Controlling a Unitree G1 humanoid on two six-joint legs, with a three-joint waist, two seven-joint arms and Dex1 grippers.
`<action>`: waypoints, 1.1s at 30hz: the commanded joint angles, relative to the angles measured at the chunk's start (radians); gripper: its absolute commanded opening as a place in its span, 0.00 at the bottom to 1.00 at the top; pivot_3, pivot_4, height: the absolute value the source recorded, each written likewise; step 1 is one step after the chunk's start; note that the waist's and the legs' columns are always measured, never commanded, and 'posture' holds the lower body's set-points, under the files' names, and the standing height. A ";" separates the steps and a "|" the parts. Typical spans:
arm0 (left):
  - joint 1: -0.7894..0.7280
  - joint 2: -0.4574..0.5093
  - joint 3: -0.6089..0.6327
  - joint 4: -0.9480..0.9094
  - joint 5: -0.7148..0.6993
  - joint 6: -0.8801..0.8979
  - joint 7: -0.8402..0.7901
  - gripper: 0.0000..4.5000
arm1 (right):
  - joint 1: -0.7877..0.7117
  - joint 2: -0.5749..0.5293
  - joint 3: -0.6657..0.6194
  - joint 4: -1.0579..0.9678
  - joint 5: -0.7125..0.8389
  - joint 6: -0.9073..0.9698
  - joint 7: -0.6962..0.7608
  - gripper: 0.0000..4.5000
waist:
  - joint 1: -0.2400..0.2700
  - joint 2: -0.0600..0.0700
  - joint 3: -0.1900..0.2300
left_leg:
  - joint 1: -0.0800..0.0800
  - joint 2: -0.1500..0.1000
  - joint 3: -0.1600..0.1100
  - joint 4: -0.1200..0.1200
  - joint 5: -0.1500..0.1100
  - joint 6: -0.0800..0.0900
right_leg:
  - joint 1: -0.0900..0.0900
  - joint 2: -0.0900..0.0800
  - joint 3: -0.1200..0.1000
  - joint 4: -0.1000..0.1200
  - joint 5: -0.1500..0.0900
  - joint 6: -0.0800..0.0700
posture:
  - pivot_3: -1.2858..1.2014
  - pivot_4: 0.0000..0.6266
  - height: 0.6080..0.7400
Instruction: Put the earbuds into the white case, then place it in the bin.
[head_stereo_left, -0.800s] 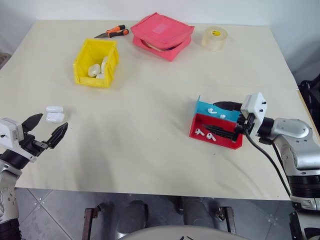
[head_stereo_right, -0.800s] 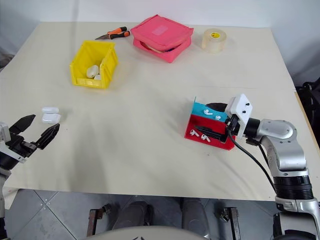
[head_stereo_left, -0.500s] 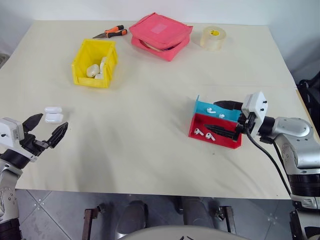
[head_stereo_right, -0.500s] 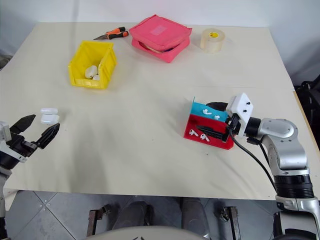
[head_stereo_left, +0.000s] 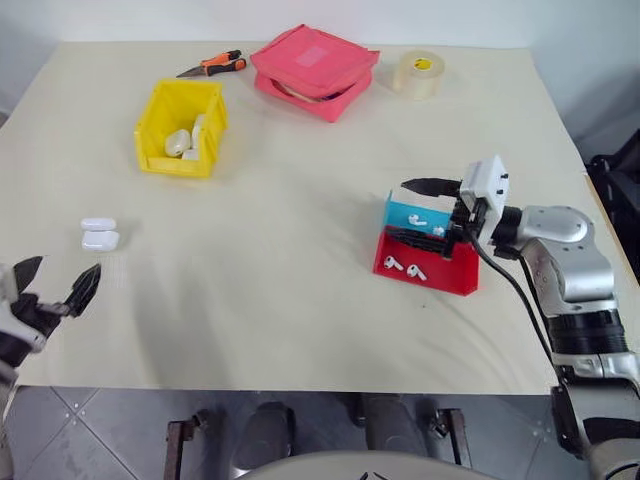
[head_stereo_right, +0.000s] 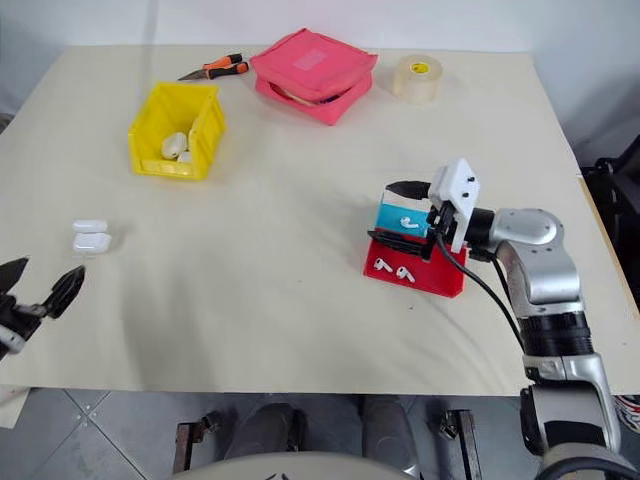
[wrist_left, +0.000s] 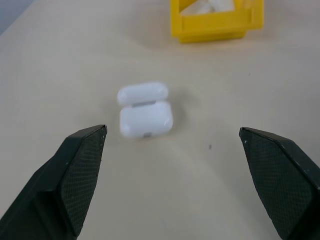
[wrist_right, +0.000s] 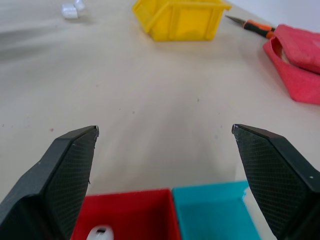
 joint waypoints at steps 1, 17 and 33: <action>0.076 -0.016 0.098 -0.052 -0.039 0.001 -0.018 1.00 | -0.069 0.015 0.010 0.062 -0.011 -0.054 0.040 0.99 | -0.001 0.000 0.000 | 0.000 0.000 0.000 0.000 0.000 0.000 | 0.000 0.000 0.000 0.000 0.000 0.000 | 0.52 0.24 1.00; 0.082 0.013 0.131 -0.012 -0.085 0.155 0.045 1.00 | -0.133 0.025 0.042 0.142 -0.021 -0.120 0.177 0.99 | -0.001 0.001 0.000 | 0.001 0.001 0.000 0.000 -0.001 -0.001 | 0.000 0.001 0.000 0.001 0.000 -0.001 | 0.52 0.24 1.00; -0.492 0.445 -0.261 0.333 0.003 0.726 0.129 1.00 | -0.051 0.036 0.040 0.010 -0.016 -0.076 0.119 0.99 | -0.009 0.002 0.001 | 0.002 -0.004 0.004 0.000 0.000 -0.003 | -0.003 0.001 -0.003 0.007 -0.001 -0.002 | 0.52 0.24 1.00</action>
